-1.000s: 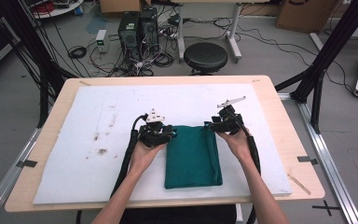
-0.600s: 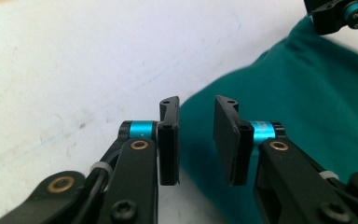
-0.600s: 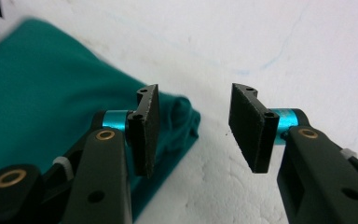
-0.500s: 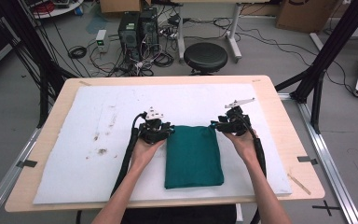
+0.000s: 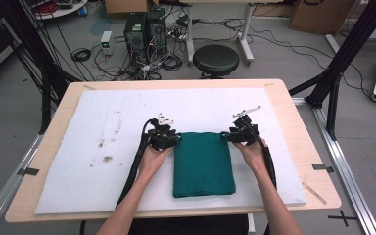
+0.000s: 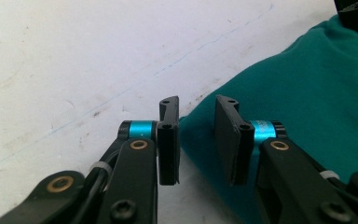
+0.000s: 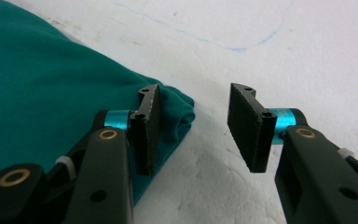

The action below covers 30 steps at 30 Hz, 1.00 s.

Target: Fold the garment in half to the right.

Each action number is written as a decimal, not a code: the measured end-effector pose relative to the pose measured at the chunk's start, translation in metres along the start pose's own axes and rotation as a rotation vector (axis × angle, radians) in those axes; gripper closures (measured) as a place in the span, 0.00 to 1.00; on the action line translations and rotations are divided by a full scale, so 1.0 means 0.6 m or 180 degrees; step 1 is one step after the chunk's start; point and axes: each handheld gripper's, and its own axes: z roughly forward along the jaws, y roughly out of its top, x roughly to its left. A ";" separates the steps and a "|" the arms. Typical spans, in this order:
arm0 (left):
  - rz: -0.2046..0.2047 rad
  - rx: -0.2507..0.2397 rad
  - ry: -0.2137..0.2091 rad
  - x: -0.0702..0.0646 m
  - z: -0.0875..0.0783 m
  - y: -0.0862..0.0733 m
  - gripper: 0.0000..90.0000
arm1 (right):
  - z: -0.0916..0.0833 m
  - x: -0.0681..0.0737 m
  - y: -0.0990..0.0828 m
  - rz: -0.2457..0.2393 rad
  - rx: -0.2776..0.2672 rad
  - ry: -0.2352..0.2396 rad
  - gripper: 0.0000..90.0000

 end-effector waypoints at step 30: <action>0.0225 -0.0112 -0.0955 -0.035 -0.072 -0.046 0.81 | -0.081 0.068 -0.070 -0.0199 -0.0410 0.0756 0.72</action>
